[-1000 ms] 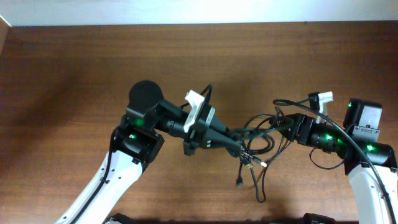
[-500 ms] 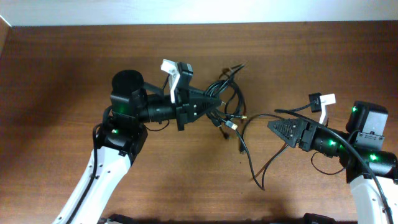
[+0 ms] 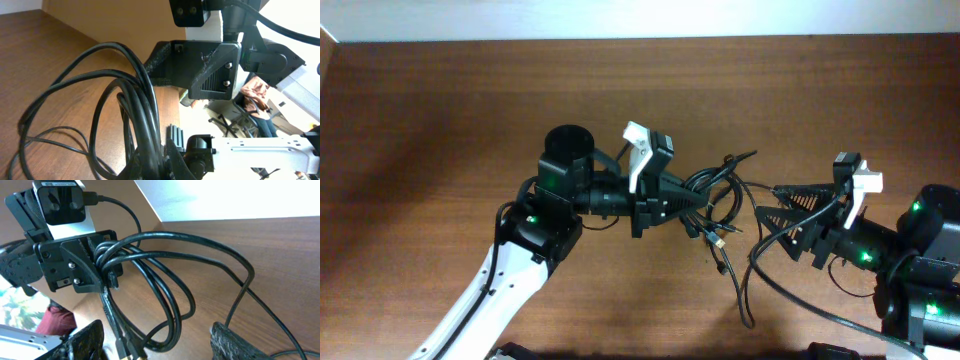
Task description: Untangle cables
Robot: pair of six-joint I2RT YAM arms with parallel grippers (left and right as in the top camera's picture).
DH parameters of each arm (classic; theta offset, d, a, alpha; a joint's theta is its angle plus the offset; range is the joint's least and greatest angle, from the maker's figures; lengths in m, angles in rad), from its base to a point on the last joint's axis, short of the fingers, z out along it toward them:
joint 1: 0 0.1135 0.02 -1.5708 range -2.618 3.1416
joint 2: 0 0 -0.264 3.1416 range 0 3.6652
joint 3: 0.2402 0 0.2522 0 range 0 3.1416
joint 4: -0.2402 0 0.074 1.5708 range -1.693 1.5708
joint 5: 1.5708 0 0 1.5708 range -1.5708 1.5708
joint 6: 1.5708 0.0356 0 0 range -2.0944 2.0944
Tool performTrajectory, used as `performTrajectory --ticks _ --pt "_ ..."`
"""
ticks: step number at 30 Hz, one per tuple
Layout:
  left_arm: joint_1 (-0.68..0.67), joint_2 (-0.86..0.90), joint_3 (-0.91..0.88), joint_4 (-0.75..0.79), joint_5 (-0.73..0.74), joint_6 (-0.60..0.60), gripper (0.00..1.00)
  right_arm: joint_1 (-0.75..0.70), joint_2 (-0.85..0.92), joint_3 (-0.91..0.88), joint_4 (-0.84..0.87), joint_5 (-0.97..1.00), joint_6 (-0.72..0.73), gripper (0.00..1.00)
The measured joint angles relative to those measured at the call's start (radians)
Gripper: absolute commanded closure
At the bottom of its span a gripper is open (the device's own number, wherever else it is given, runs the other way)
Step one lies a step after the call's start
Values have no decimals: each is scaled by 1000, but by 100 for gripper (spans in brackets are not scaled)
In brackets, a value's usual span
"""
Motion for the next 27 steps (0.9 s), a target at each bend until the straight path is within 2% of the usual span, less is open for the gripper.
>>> performTrajectory --ticks 10,13,14,17,19,21,22,24,26,27 --pt "-129 0 0 163 1 6 100 0 0 0 0 1 -32 34" --pt "-152 0 0 177 -3 6 100 0 0 0 0 0 -33 45" --pt "-156 0 0 177 -7 6 100 0 0 0 1 -3 -38 54" --pt "-165 0 0 191 -22 6 100 0 0 0 0 -6 -35 70" --pt "-183 0 0 216 -33 6 98 0 0 0 0 -8 -40 85" --pt "-200 0 0 232 -40 6 90 0 0 0 2 -10 -46 96" --pt "-205 0 0 234 -43 6 85 0 0 0 0 -11 -45 96" --pt "-209 0 0 232 -52 6 55 0 0 0 0 -10 -51 96" --pt "-209 -1 0 233 -50 9 39 0 0 0 0 -2 -51 96" --pt "-210 -2 0 233 -48 7 26 0 0 0 -2 7 -51 96"
